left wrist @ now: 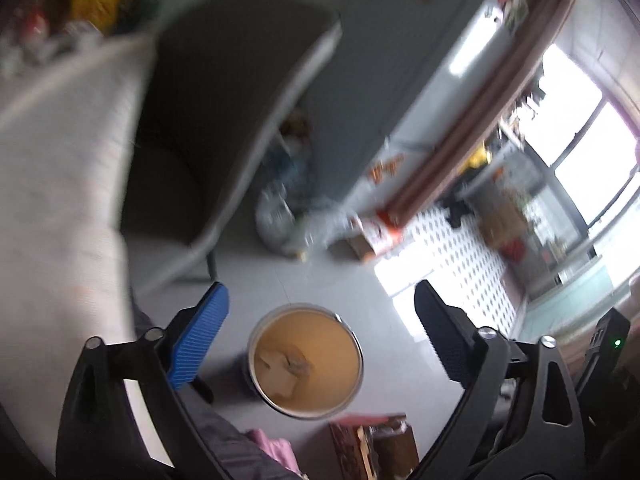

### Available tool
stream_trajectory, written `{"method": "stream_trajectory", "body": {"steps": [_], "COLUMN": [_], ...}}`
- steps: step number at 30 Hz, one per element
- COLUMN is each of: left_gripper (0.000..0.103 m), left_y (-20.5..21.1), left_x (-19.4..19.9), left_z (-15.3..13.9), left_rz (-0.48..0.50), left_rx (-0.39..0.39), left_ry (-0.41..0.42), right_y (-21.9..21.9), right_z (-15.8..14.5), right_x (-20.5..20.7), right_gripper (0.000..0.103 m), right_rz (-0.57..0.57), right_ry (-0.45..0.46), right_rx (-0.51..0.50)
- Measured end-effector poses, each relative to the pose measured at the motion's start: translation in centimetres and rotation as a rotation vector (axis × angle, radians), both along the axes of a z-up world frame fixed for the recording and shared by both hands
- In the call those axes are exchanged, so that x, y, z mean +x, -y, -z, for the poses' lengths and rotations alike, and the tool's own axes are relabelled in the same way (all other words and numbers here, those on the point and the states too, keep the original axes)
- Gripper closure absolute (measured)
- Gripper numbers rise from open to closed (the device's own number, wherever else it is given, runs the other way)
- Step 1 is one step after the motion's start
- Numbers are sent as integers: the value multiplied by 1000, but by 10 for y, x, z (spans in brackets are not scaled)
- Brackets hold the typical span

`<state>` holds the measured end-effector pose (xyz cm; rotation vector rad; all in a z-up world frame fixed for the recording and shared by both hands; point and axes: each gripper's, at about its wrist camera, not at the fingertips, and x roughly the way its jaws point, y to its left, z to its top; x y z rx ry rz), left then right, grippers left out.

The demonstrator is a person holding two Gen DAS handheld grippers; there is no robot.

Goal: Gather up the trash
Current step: 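Move both tools back to the table toward the clear plastic bottle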

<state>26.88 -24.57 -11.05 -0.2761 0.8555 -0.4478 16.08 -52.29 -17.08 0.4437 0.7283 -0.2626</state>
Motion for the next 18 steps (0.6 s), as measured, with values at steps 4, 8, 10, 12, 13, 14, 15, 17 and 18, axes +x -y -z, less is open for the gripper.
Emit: {"method": "stream_trajectory", "body": {"steps": [4,8,10,12,13,14,15,17,18], "left_gripper": [6,6,6,6,6,6,6,6,6], "left_y": [-42,-82,-99,-116,-127,-134,-144,-158,-165], "left_x": [-23,-42,-51,-56,-60,-64,-68,-80,-87], "left_z": [-37,-59,-68,-69,-70,-70,-72,-74,-75], "left_rz": [-104,-209,-264,-296,-314,-328,-348,-366,-376], "left_rx": [-16,-15,3,6,3,-1,-4,-6,-7], "left_ry": [115,177,195,201,202,204,213,236,250], "right_y": [-35,-65,-78,-91,-99,-107,-114,-128,-134], "right_z": [-27,-54,-66,-75,-81,-85,-88,-93,-95], "right_x": [1,-2,-3,-4,-6,-7,-8,-10,-12], "right_gripper": [8,8,7,7,7,7,7,7,7], "right_rz": [-47,-52,-64,-83,-98,-121,-141,-189,-206], "right_ry": [37,80,103,120,129,138,145,163,171], "right_rx": [-50,-83,-92,-102,-105,-107,-108,-114,-117]}}
